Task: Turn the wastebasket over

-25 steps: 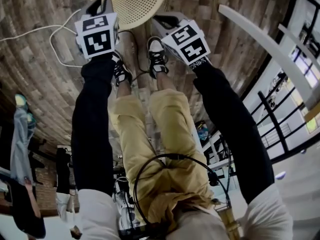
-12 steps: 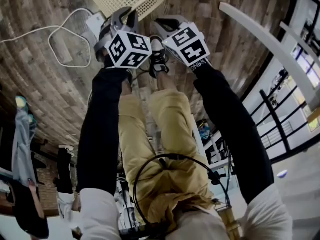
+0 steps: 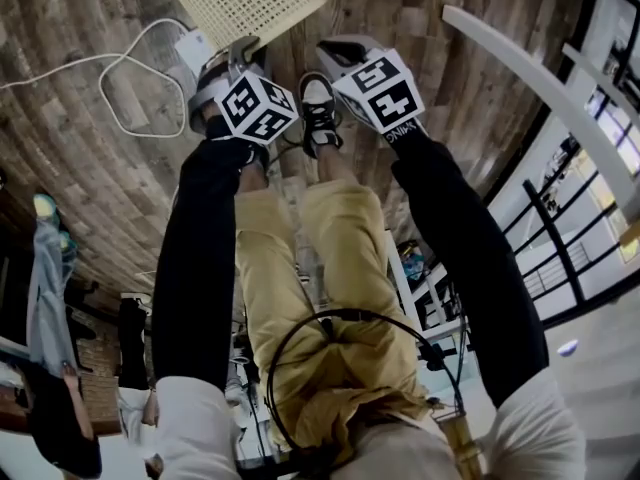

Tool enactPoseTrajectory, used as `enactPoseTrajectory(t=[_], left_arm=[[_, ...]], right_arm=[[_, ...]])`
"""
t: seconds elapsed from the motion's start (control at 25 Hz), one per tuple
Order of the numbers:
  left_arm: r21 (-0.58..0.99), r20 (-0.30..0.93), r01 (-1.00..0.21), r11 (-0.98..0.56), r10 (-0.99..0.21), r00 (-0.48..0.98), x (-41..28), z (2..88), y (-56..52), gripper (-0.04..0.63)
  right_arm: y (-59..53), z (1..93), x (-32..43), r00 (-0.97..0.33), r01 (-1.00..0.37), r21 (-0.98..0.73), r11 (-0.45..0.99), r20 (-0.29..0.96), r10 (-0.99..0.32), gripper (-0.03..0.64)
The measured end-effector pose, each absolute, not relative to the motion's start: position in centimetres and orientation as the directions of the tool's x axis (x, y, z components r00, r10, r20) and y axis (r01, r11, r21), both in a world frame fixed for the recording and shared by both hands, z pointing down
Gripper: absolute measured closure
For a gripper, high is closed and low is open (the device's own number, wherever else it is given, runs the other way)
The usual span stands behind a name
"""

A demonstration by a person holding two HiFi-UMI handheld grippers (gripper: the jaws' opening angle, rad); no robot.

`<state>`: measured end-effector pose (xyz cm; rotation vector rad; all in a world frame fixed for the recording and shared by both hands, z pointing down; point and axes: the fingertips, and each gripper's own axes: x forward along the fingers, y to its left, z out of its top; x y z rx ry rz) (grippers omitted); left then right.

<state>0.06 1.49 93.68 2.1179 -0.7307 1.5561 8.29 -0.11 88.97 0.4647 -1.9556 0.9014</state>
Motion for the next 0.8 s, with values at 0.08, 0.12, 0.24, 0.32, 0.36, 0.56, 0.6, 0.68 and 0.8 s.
enactPoseTrajectory(t=[0.08, 0.12, 0.24, 0.32, 0.36, 0.56, 0.6, 0.68, 0.8], left_arm=[[0.028, 0.955, -0.628, -0.777, -0.166, 0.247, -0.2, 93.7, 1.5, 0.535], [0.033, 0.954, -0.629, -0.777, -0.163, 0.251, -0.3, 93.7, 1.5, 0.534], [0.070, 0.949, -0.642, -0.764, -0.148, 0.279, -0.4, 93.6, 1.3, 0.503], [0.103, 0.946, -0.657, -0.747, -0.131, 0.298, -0.6, 93.2, 1.4, 0.413], [0.112, 0.945, -0.662, -0.741, -0.126, 0.301, -0.9, 92.8, 1.4, 0.391], [0.074, 0.939, -0.695, -0.715, -0.186, 0.291, -2.3, 88.3, 0.9, 0.383], [0.044, 0.936, -0.709, -0.704, -0.219, 0.276, -2.9, 86.9, 0.5, 0.388], [-0.026, 0.924, -0.747, -0.664, -0.301, 0.235, -4.3, 84.1, -0.6, 0.585], [-0.032, 0.898, -0.820, -0.571, -0.378, 0.228, -5.6, 80.0, -1.5, 0.595]], right_arm=[[0.2, 89.1, 7.9, -0.519, -0.624, -0.409, 0.666, 0.854, 0.039, 0.592], [0.2, 89.1, 7.7, -0.518, -0.621, -0.409, 0.669, 0.854, 0.042, 0.592], [0.2, 88.7, 7.0, -0.523, -0.610, -0.412, 0.677, 0.851, 0.046, 0.592], [0.4, 88.1, 6.8, -0.522, -0.601, -0.412, 0.685, 0.851, 0.054, 0.592], [0.4, 87.7, 6.7, -0.523, -0.597, -0.411, 0.689, 0.851, 0.055, 0.592], [0.0, 84.3, 7.0, -0.520, -0.594, -0.393, 0.702, 0.853, 0.038, 0.592], [-0.3, 83.4, 7.0, -0.523, -0.594, -0.386, 0.705, 0.852, 0.026, 0.592], [-1.1, 81.3, 6.7, -0.540, -0.595, -0.374, 0.711, 0.842, -0.009, 0.592], [-1.8, 77.5, 5.8, -0.568, -0.593, -0.358, 0.721, 0.821, -0.060, 0.592]])
